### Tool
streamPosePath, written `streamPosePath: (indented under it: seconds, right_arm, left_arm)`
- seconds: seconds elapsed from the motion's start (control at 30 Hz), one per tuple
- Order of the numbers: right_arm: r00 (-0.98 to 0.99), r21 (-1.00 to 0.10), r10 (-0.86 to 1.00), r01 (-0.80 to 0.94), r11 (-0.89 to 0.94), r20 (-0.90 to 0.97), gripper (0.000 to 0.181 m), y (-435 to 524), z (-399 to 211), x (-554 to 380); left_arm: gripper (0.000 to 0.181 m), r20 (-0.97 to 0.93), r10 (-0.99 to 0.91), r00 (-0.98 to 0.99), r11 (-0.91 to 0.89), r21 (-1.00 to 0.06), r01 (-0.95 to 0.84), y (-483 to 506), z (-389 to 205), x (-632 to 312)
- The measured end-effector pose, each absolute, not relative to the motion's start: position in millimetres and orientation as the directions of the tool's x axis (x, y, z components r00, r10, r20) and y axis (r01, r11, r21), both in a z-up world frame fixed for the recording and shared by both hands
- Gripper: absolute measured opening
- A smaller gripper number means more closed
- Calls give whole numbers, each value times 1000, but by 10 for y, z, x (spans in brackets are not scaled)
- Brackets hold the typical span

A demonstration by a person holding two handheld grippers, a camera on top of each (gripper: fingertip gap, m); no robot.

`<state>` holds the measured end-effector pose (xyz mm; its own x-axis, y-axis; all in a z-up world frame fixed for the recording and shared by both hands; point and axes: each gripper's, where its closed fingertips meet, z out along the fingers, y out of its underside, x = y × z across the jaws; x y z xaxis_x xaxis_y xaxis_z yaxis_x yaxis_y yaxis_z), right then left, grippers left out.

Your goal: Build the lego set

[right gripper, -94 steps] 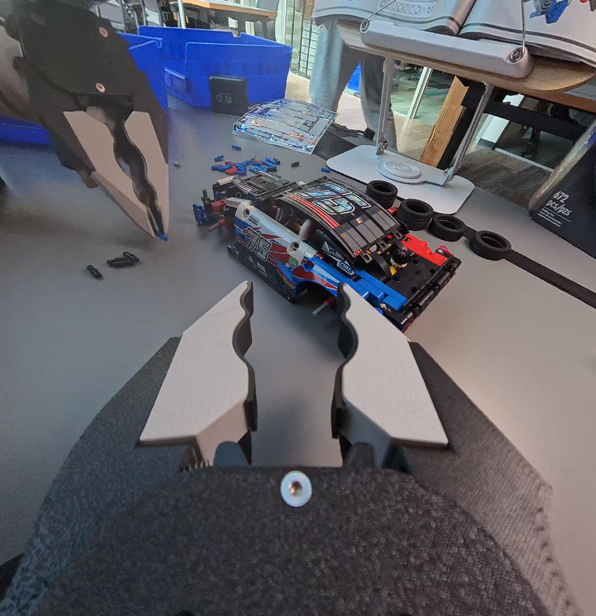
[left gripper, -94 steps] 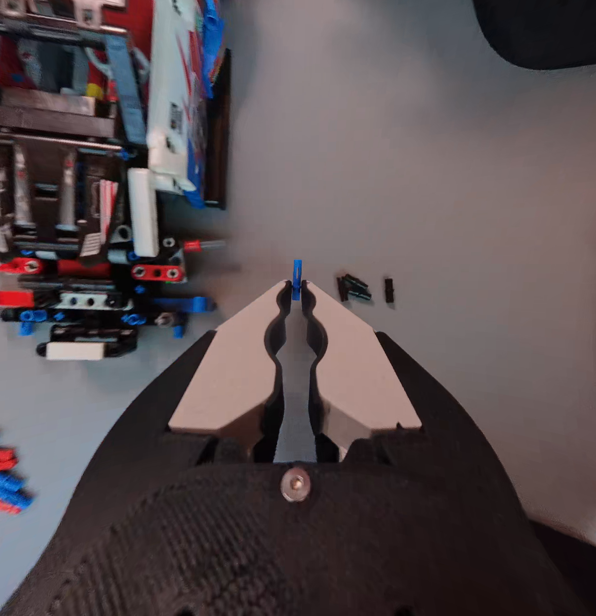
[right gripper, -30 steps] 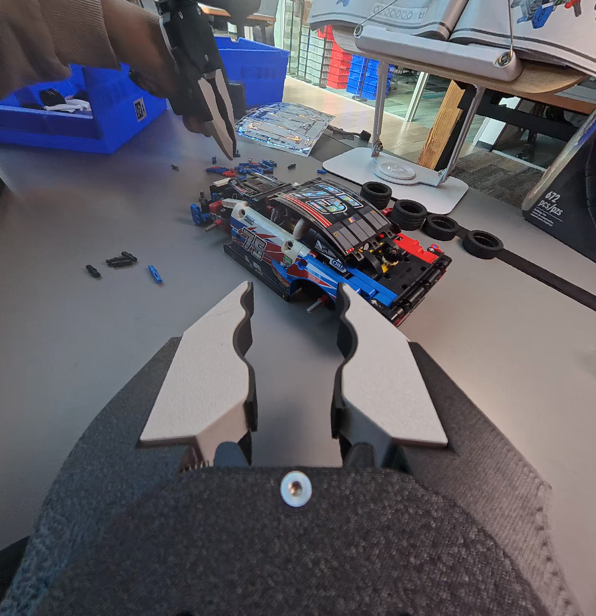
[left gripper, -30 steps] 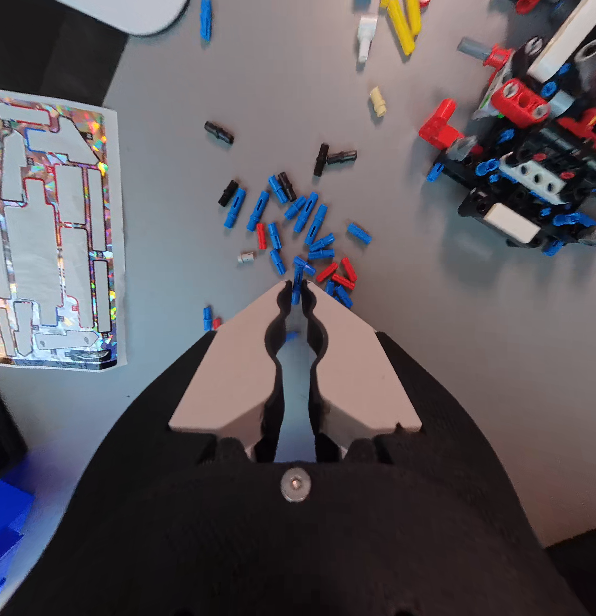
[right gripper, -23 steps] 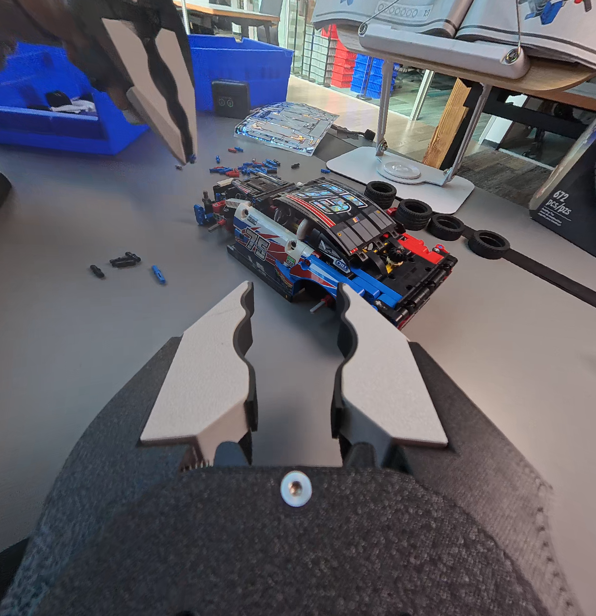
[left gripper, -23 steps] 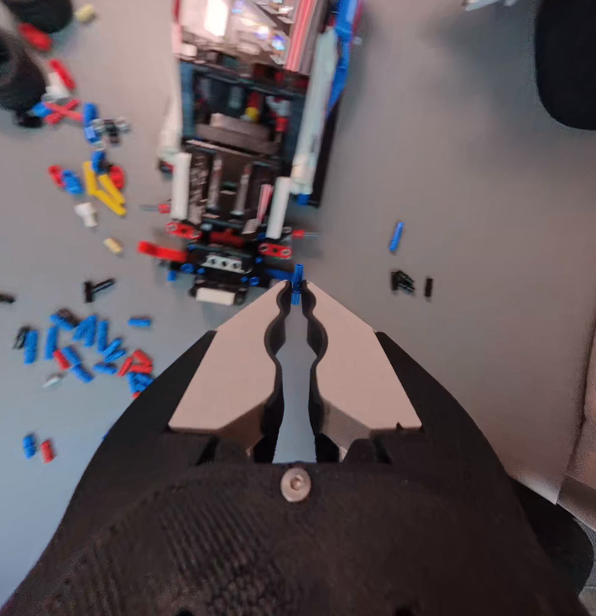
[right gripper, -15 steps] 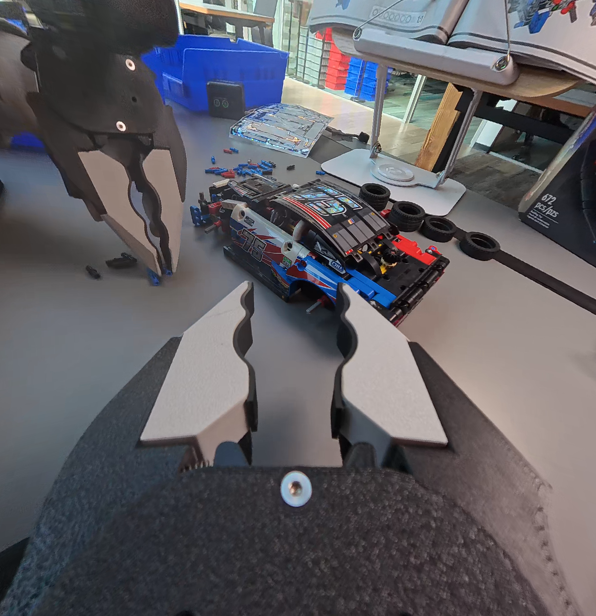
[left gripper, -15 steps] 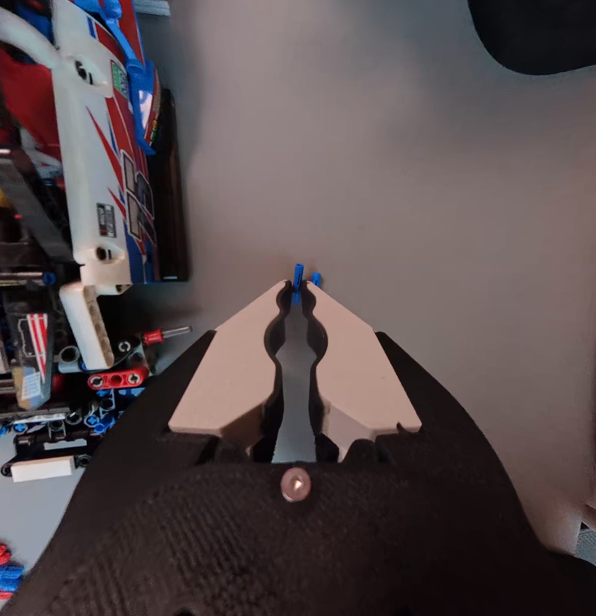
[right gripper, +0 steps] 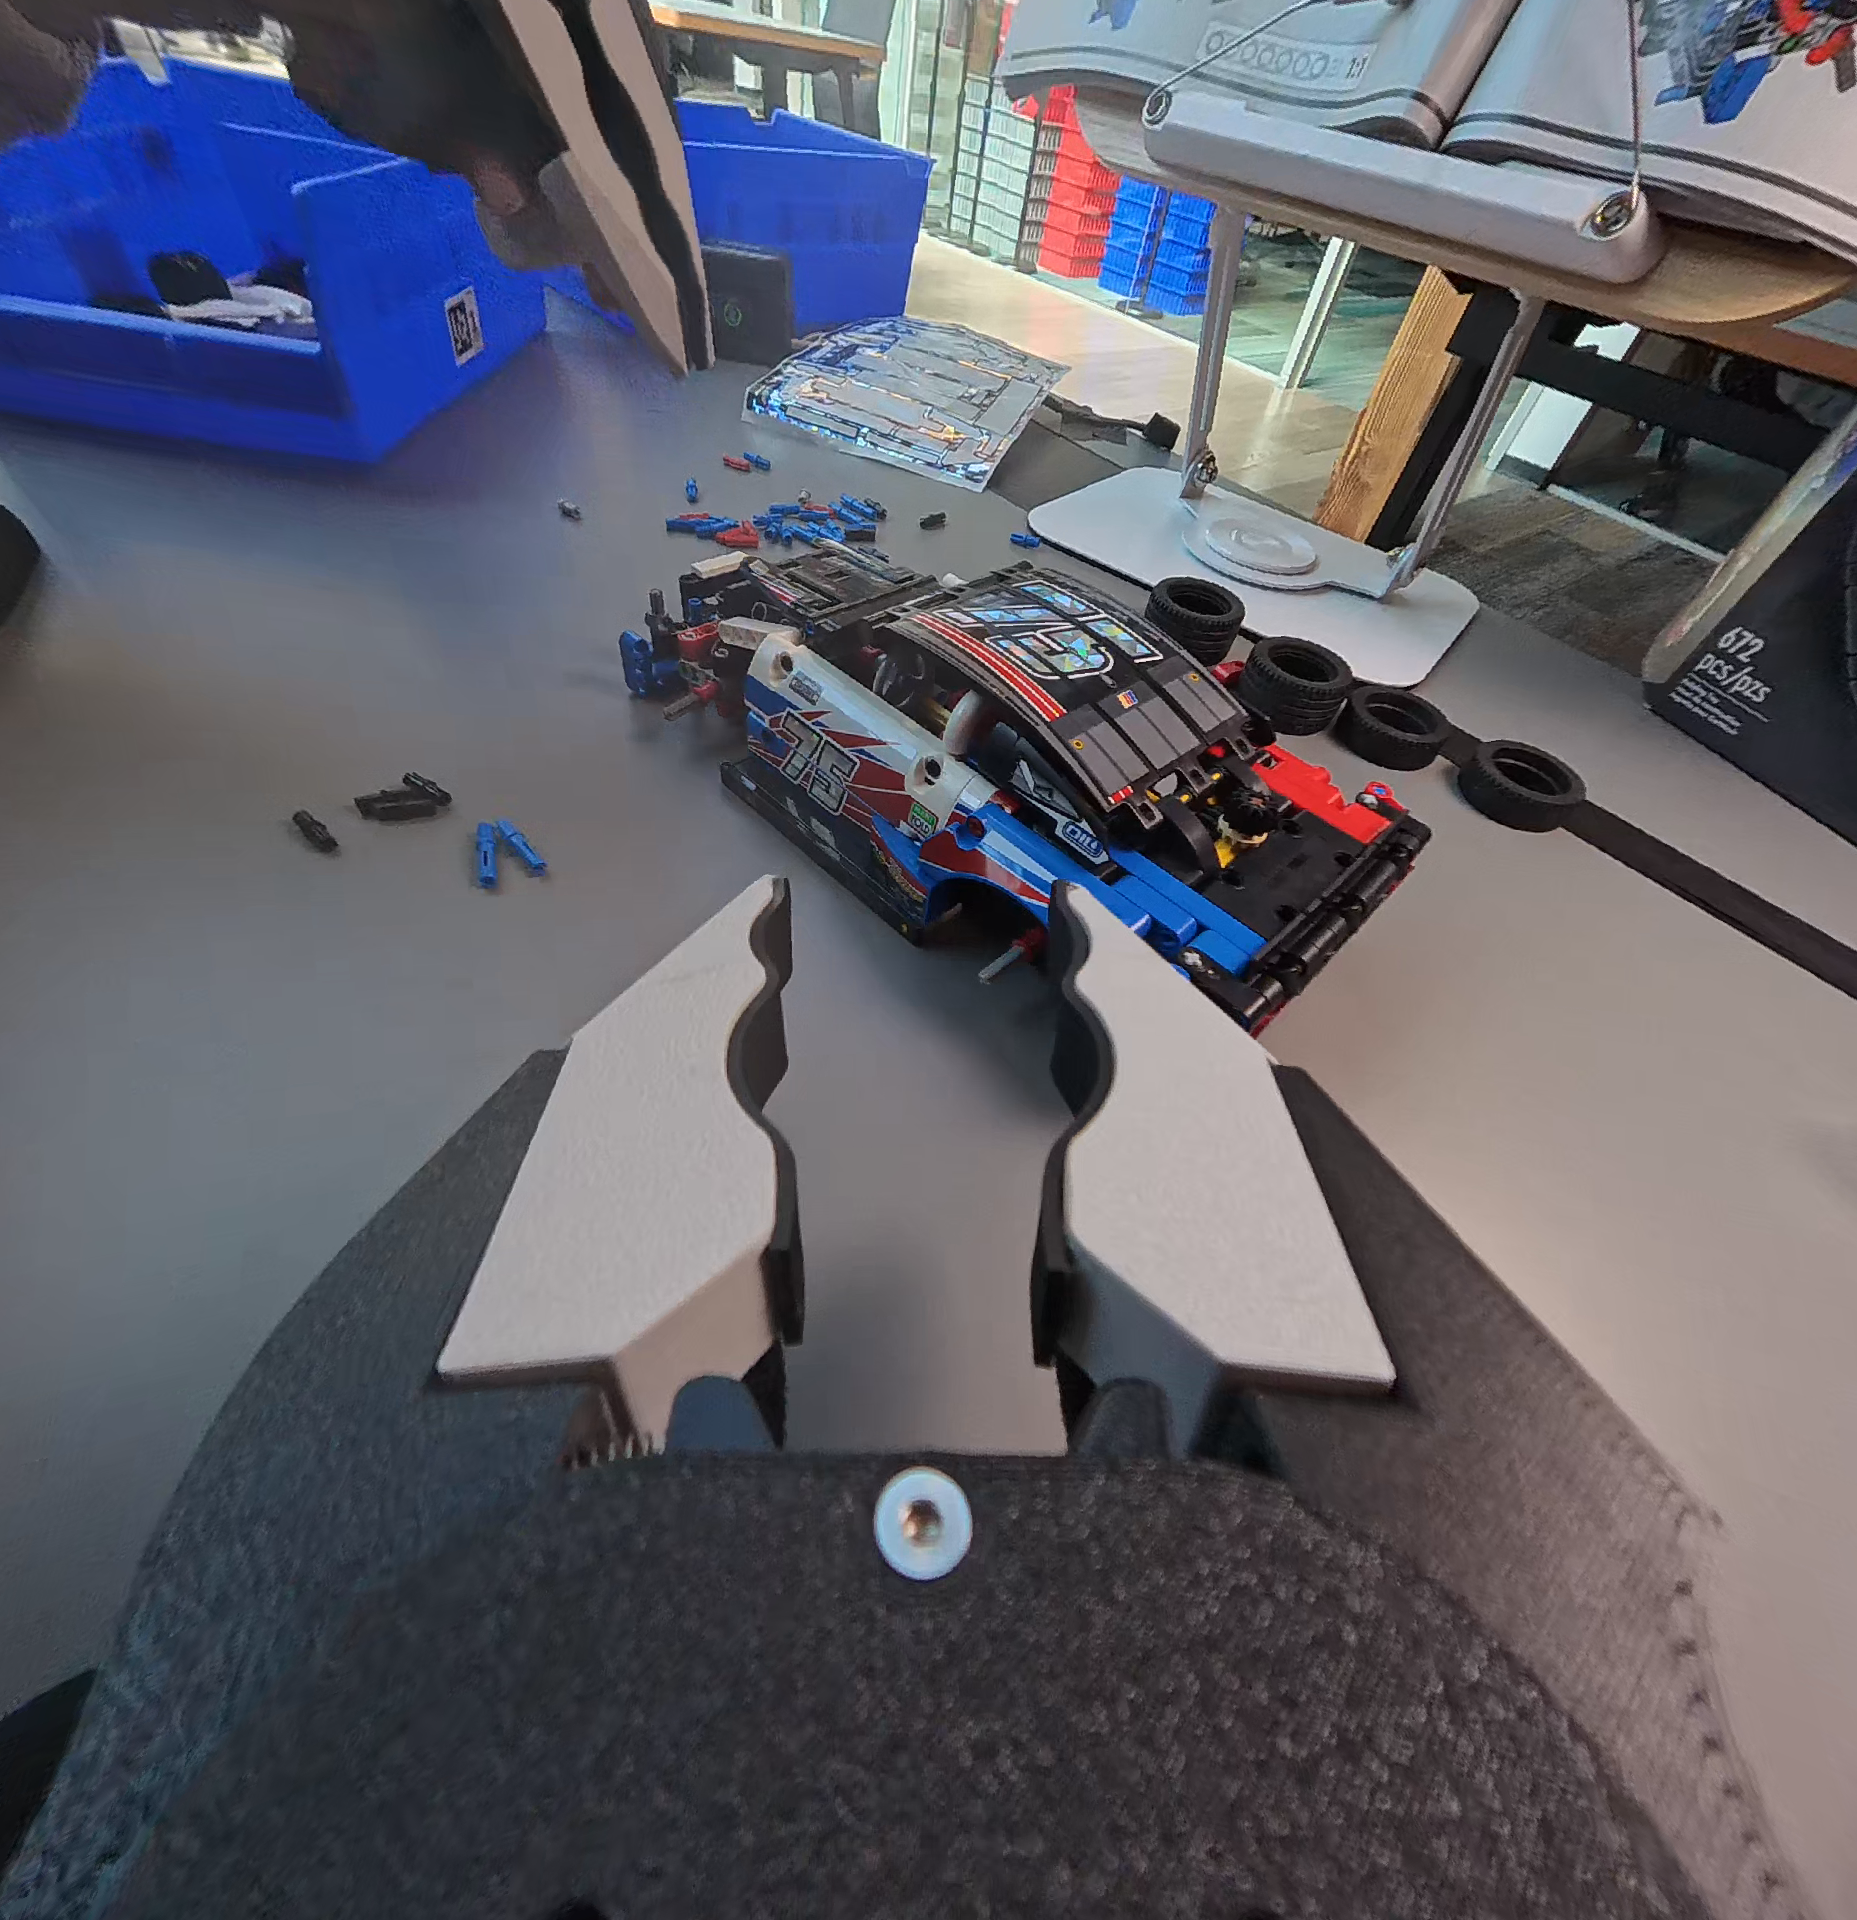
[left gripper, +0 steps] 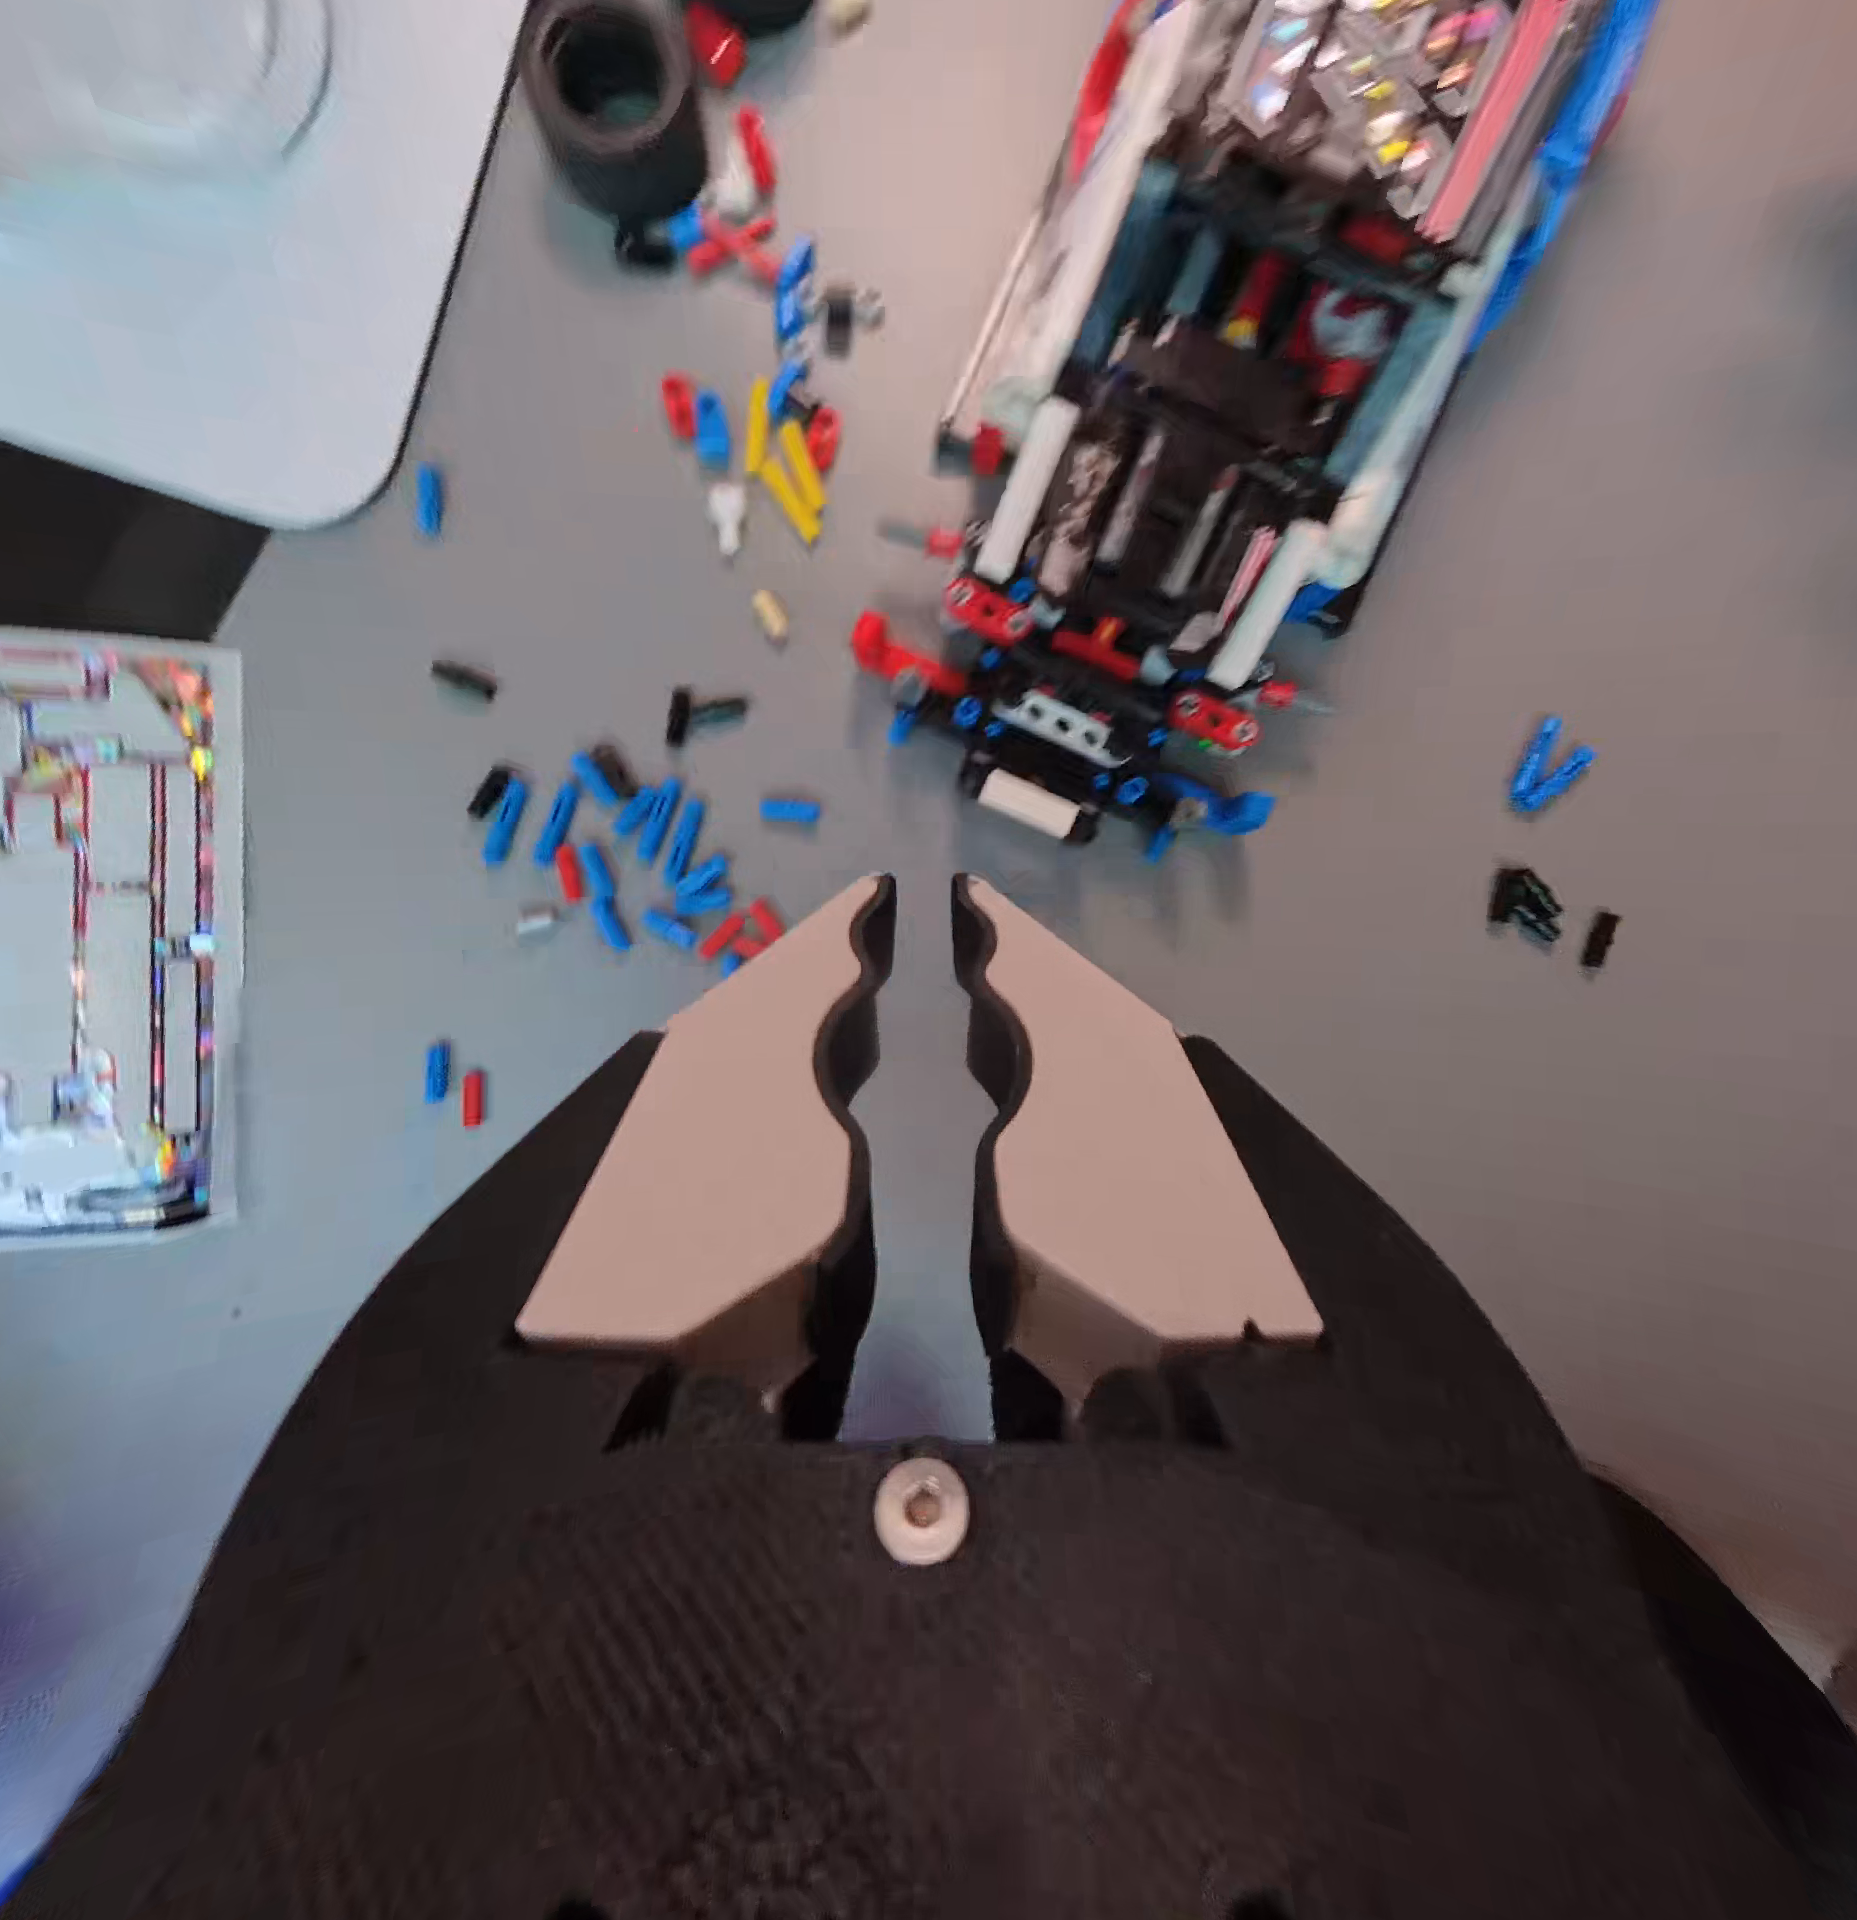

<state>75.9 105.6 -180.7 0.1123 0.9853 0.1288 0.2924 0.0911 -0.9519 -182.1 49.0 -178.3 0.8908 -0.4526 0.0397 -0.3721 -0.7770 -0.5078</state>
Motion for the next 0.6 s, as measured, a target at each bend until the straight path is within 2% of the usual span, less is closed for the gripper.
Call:
streamPosePath:
  seconds: [0.03, 0.13, 0.4, 0.6]
  right_arm:
    - [111, -951, 985, 295, 92, 130, 48, 1054, -1813, 759]
    - [119, -950, 984, 297, 94, 135, 47, 1070, -1811, 771]
    - [127, -952, 986, 298, 67, 109, 47, 1108, -1843, 778]
    - [129, -952, 985, 299, 72, 115, 47, 1113, -1836, 782]
  left_arm:
    - [8, 85, -404, 911, -820, -476, -319, 464, -1867, -1999]
    - [10, 190, -288, 939, -904, -376, -201, 336, -2180, -2269]
    - [9, 129, -256, 958, -945, -243, -219, 190, -2565, -2299]
    - [8, 84, -236, 968, -941, -268, -207, 305, -2573, -2354]
